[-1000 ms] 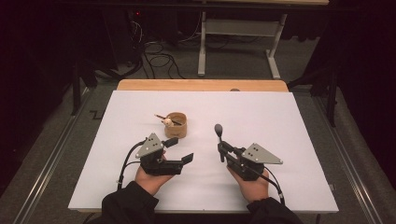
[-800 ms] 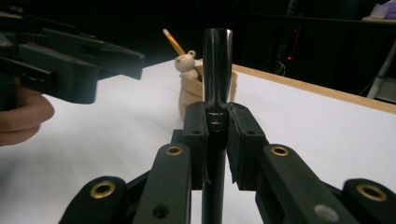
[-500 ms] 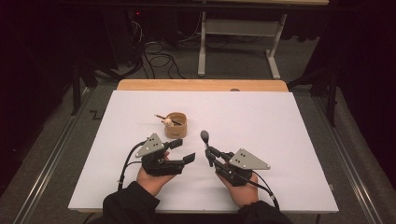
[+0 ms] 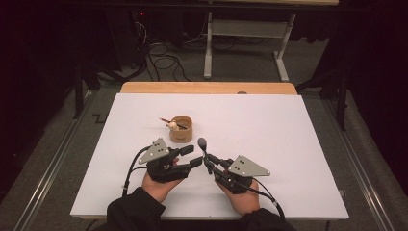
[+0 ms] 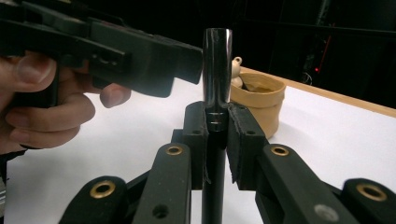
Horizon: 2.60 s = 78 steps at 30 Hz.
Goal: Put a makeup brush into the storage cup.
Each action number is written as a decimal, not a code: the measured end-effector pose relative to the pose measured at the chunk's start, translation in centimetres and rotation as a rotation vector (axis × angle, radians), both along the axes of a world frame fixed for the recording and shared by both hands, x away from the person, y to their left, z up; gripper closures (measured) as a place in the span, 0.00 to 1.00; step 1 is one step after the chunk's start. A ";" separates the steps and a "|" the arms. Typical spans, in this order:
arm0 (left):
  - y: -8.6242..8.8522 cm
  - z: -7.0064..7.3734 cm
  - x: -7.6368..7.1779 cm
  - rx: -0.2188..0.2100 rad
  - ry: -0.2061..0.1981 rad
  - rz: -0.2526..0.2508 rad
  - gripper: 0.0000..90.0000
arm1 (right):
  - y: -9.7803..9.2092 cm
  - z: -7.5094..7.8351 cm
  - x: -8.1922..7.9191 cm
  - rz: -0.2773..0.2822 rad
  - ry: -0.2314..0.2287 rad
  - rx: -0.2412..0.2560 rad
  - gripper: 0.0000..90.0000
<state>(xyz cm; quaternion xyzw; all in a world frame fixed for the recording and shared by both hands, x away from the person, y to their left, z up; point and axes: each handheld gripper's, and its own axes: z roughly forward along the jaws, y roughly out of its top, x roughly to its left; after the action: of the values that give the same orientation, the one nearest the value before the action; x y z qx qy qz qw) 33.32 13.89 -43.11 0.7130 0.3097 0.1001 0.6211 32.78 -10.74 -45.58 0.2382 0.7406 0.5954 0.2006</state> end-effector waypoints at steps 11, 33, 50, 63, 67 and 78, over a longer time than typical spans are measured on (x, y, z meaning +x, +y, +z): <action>-0.4 0.1 0.0 -0.016 0.003 -0.021 0.60 | 0.2 0.0 -0.1 0.021 -0.005 0.004 0.89; -0.7 0.1 0.1 -0.035 0.012 -0.040 0.75 | 0.6 -0.1 -0.3 0.040 -0.015 0.004 0.89; -0.7 0.1 0.0 -0.038 0.007 -0.048 0.83 | 0.7 -0.1 -0.4 0.045 -0.016 0.002 0.89; -0.7 0.1 0.0 -0.028 0.003 -0.039 0.84 | 0.7 -0.1 -0.3 0.039 -0.013 0.001 0.88; -0.7 0.1 0.0 -0.026 0.003 -0.037 0.84 | 0.7 -0.2 -0.3 0.035 -0.011 0.000 0.87; -0.6 0.1 0.0 -0.021 -0.002 -0.032 0.84 | 0.7 -0.2 -0.2 0.027 0.005 -0.002 0.78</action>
<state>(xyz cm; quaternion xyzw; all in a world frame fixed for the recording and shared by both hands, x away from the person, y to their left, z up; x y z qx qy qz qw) 33.34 13.28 -43.02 0.7111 0.2986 0.0875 0.6304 32.59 -10.07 -45.82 0.2297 0.7449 0.5966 0.1910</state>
